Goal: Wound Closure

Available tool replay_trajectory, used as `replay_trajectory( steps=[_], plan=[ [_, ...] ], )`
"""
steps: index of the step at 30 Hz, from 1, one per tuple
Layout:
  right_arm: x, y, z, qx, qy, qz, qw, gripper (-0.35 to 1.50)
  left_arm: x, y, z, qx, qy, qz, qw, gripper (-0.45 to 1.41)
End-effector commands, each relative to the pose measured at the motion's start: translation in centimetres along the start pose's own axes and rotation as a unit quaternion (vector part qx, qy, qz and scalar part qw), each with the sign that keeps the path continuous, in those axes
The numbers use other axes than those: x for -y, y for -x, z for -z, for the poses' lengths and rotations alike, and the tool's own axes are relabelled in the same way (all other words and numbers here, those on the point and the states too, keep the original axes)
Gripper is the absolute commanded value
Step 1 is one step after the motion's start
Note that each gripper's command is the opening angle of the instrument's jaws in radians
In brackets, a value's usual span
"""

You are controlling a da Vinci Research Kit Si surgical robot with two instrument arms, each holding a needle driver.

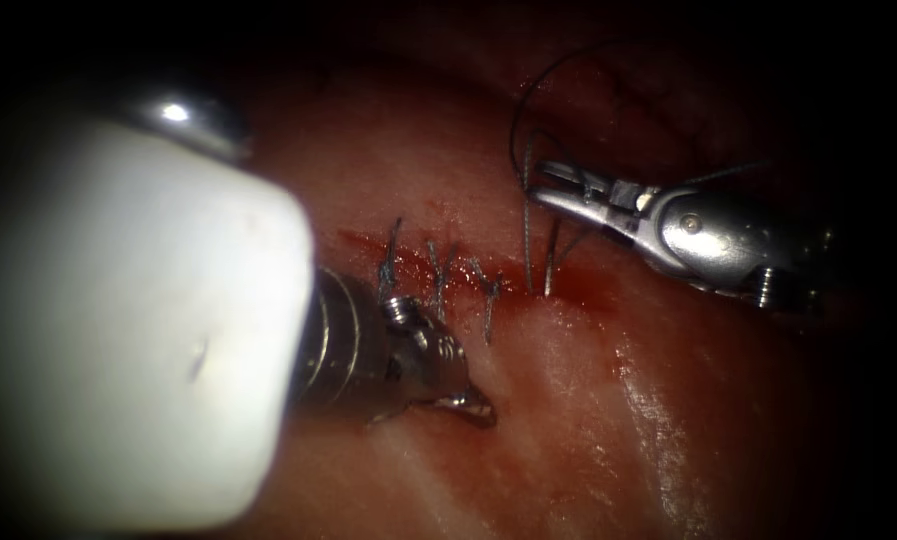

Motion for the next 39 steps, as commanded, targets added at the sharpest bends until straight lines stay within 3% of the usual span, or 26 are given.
replay_trajectory(
  steps=[1, 16, 27, 39],
  plan=[
    [0.04, 0.08, -0.05, -0.002, 0.0, 0.003, 1.0, -0.35, -0.02, 0.01, -0.09, 0.001, 0.002, 0.0, 1.0, -0.45],
    [-0.02, 0.04, -0.07, -0.001, 0.009, 0.007, 1.0, -0.35, -0.03, 0.01, -0.1, 0.0, 0.001, 0.0, 1.0, -0.45],
    [-0.01, 0.03, -0.07, 0.006, 0.006, -0.031, 0.999, -0.35, -0.02, 0.01, -0.1, 0.0, 0.001, 0.0, 1.0, -0.45],
    [-0.01, 0.05, -0.12, 0.06, -0.023, -0.126, 0.99, -0.35, 0.0, 0.03, -0.11, 0.001, 0.002, -0.002, 1.0, -0.45]
  ],
)
